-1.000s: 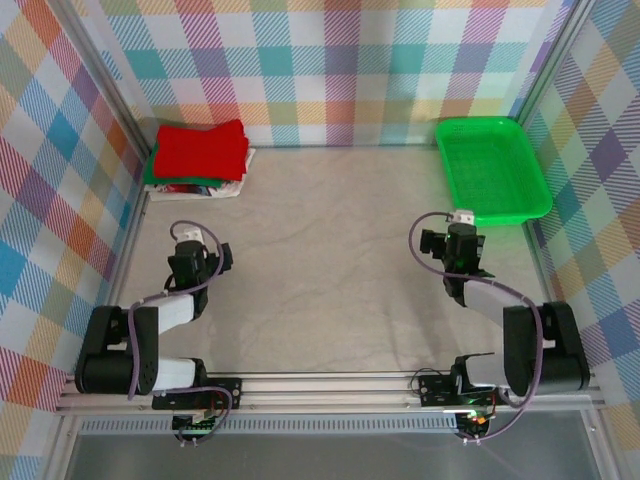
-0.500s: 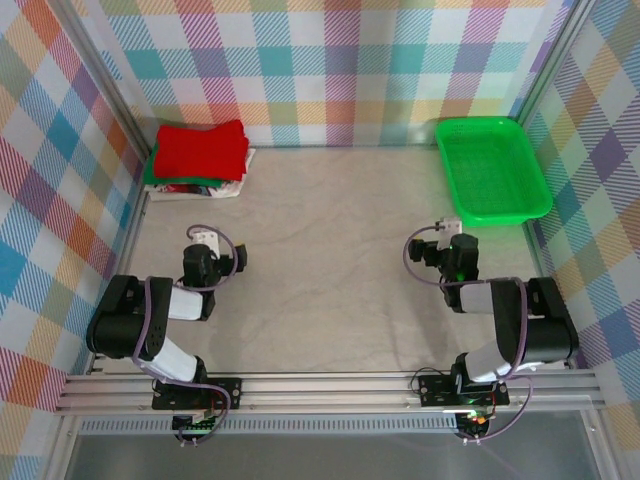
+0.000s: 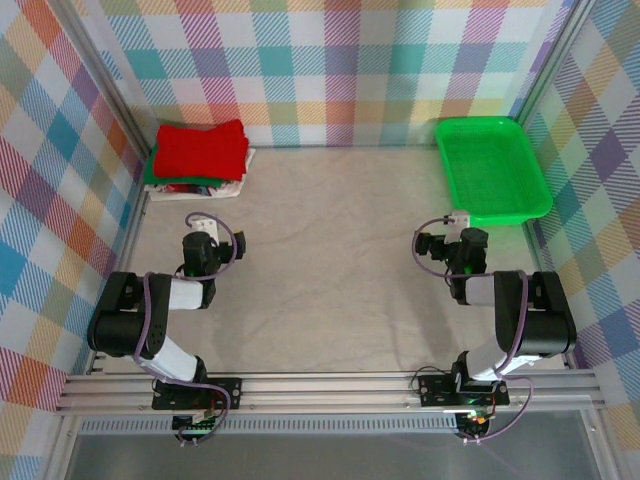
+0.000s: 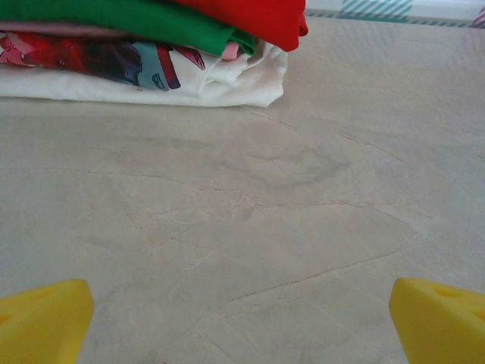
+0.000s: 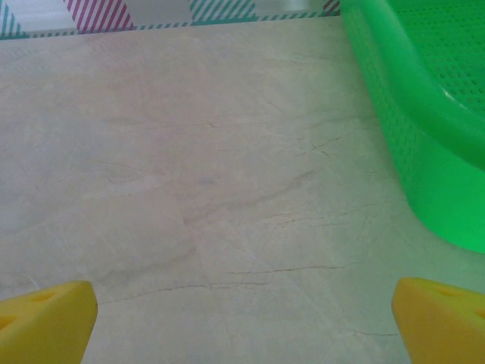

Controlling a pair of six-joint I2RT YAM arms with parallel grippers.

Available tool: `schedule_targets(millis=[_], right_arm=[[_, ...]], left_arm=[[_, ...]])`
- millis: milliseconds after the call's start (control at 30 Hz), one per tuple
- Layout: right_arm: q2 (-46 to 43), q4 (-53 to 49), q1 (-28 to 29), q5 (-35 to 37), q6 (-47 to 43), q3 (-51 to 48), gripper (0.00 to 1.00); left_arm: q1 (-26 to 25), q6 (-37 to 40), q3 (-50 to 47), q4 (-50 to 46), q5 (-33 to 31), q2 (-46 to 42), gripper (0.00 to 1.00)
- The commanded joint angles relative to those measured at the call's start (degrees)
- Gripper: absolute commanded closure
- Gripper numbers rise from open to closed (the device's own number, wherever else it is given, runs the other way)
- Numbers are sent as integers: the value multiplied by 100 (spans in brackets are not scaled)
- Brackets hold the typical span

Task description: Fold and stack the t-shirts

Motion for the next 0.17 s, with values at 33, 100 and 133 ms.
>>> schedule_targets(millis=[33,100,133], right_arm=[[-14,83,31,-145,56,81,0],[-14,87,29,-146,56,81,0],[-14,88,29,-152,56,81,0]], left_arm=[[-32,9,61,-56,-15,33,0],[-34,12,6,20,-24,12,0],[-34,28,-84,145,10,-14,0]])
